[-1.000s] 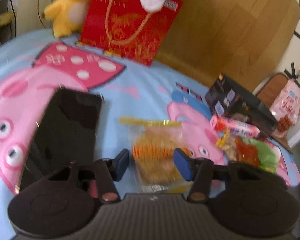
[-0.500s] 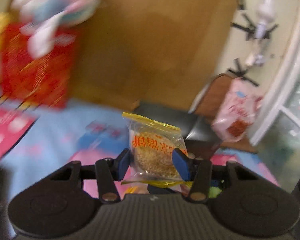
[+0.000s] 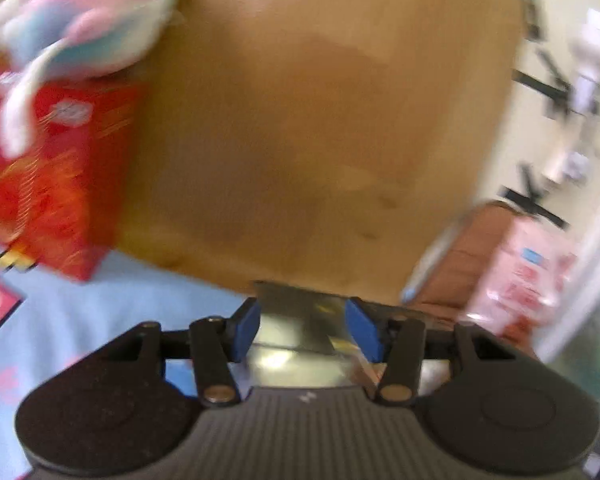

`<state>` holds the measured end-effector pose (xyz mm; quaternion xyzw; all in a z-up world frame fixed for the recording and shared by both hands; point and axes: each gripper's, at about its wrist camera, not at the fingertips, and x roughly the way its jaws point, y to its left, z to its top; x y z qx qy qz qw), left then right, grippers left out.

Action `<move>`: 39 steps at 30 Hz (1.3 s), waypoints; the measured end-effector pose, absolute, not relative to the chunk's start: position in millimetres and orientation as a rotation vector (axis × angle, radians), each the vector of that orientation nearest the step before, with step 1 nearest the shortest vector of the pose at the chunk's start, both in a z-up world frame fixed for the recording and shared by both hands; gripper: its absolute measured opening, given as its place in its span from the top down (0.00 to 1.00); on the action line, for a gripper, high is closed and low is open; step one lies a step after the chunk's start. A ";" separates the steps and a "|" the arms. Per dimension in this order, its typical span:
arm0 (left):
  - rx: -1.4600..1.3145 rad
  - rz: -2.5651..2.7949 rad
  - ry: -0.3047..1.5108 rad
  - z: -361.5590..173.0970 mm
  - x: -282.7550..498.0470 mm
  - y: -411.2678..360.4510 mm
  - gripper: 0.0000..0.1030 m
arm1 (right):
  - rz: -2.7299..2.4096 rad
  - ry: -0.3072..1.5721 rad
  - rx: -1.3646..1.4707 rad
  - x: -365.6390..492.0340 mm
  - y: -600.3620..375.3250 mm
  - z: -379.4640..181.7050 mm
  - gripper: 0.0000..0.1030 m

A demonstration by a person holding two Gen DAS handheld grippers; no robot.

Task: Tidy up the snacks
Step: 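Grasp the sesame candy bag with the left gripper and drop it into the black tin, then grasp the pink UHA candy stick with the left gripper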

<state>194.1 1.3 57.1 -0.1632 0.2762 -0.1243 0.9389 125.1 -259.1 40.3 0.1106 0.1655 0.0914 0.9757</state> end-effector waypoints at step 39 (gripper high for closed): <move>-0.379 -0.261 0.697 22.7 110.5 56.8 0.57 | 0.458 0.581 0.146 89.8 -158.0 6.6 0.40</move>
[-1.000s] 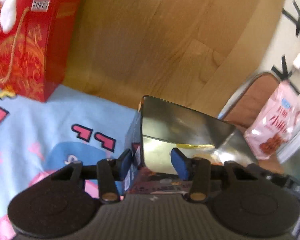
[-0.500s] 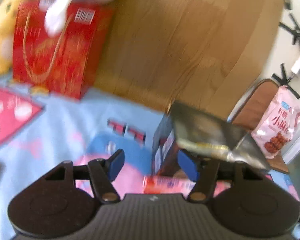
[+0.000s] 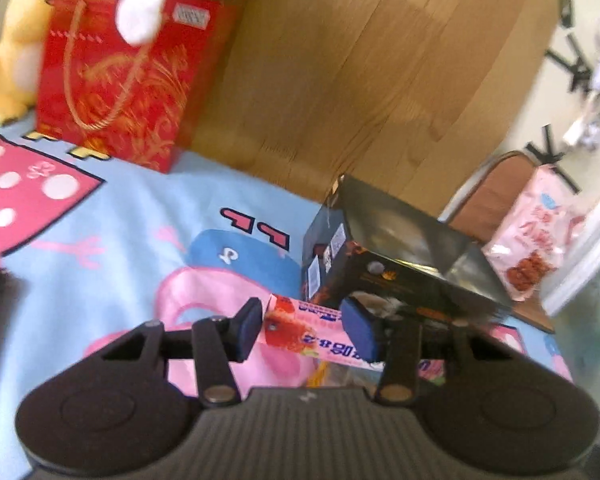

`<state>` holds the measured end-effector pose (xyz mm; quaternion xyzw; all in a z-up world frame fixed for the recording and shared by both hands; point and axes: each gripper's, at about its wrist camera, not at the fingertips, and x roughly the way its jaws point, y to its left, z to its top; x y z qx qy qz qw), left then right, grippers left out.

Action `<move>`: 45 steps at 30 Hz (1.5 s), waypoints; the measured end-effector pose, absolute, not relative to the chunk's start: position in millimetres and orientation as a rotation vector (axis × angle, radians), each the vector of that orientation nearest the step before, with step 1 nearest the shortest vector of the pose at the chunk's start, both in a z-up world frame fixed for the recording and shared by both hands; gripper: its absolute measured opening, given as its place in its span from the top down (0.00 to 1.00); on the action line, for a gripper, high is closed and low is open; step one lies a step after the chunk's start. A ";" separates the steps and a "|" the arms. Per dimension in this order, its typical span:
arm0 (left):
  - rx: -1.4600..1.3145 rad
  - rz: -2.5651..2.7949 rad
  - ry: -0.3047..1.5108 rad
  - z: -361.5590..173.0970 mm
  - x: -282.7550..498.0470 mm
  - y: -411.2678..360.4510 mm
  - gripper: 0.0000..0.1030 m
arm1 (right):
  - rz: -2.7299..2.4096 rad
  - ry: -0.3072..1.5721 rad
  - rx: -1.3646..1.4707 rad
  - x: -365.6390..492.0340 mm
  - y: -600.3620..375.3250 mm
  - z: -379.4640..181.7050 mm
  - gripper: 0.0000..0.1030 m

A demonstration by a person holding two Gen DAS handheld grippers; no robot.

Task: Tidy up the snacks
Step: 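Grasp the pink UHA candy stick with the left gripper, then carry the pink candy stick with the left gripper into the black tin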

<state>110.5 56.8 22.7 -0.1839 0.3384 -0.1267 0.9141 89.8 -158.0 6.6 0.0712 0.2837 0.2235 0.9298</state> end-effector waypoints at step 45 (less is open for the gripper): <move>-0.125 -0.555 0.830 -4.7 -21.4 -15.5 0.53 | 0.291 0.494 -0.091 -83.0 -200.8 -41.6 0.60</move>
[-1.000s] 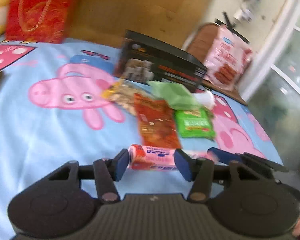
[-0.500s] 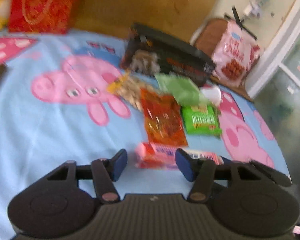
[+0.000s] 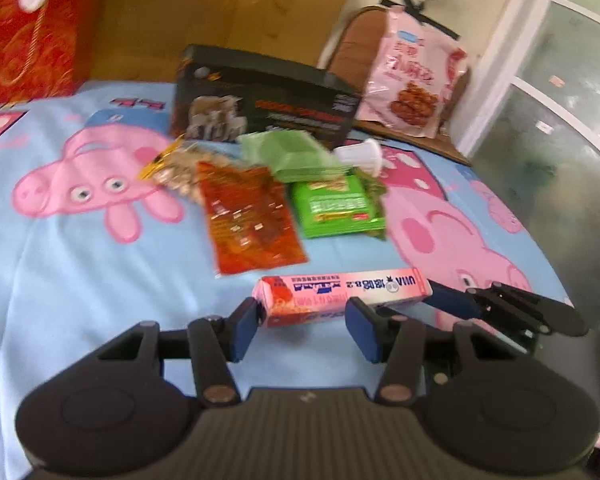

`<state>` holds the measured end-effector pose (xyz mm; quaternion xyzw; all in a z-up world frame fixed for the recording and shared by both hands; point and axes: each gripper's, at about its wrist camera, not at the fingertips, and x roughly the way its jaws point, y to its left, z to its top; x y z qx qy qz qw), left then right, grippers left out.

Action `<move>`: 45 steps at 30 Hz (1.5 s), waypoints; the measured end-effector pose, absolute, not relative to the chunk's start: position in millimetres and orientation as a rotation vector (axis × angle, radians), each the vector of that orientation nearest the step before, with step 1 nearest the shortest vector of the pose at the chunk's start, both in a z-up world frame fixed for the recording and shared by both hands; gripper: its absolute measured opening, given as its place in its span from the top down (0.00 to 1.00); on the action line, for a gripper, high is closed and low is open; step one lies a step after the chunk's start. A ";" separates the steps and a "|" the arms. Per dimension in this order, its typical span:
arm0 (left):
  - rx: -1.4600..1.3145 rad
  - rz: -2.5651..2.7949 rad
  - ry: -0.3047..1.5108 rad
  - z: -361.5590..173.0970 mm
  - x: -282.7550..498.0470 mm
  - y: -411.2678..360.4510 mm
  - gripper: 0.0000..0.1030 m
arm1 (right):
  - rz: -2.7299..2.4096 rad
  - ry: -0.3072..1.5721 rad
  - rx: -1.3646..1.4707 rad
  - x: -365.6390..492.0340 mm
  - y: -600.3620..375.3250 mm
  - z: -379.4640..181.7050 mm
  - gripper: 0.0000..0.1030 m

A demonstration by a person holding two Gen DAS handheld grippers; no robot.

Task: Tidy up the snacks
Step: 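Carry the pink candy stick with the left gripper into the black tin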

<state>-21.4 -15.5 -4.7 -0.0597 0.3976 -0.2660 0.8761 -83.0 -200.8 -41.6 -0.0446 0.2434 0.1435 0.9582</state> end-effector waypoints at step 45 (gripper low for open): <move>-0.146 -0.620 0.766 30.5 13.6 -38.5 0.42 | 0.160 0.336 -0.105 -76.4 -207.7 -20.8 0.57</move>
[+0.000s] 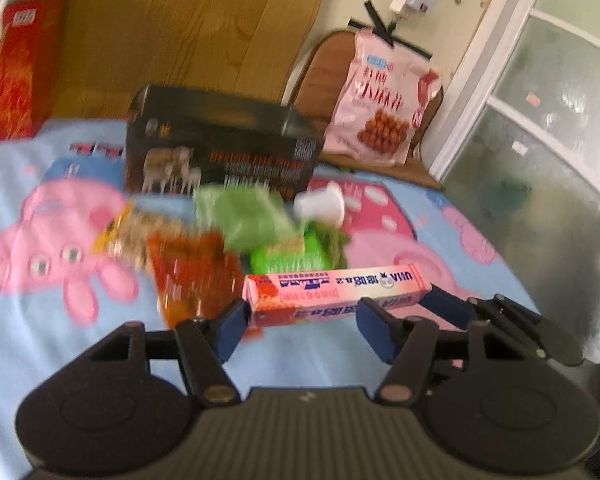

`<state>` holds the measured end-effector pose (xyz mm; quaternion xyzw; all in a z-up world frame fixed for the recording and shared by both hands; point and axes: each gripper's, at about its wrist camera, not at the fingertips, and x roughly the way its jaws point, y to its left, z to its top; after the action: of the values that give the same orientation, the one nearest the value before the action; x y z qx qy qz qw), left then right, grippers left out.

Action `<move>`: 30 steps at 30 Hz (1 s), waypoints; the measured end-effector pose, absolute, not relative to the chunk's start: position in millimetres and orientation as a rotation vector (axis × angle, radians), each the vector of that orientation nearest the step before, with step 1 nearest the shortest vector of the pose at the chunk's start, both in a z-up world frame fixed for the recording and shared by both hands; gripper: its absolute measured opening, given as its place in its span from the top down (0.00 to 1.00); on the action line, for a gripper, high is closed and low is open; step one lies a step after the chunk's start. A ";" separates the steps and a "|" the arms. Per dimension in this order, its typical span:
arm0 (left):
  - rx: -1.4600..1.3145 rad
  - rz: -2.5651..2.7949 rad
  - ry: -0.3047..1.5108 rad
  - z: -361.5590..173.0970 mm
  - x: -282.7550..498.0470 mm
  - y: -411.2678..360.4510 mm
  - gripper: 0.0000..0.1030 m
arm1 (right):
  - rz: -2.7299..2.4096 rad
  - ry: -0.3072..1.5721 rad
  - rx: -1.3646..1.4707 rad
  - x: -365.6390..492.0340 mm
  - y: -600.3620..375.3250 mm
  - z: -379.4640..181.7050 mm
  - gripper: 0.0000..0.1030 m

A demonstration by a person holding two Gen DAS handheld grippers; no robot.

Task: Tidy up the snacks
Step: 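Carry the pink candy stick with the left gripper into the black tin, then grasp the light green snack packet with the left gripper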

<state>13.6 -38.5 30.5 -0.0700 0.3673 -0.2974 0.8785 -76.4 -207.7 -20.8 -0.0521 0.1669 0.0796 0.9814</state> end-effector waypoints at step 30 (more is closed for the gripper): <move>-0.282 -0.618 0.891 -3.4 132.6 -38.6 0.62 | 0.391 0.467 0.172 31.2 -237.7 -12.3 0.54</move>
<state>132.6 -38.6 -3.4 -0.1335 0.4225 -0.2929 0.8473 31.2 -237.7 -12.3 0.0848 0.2298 0.1924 0.9503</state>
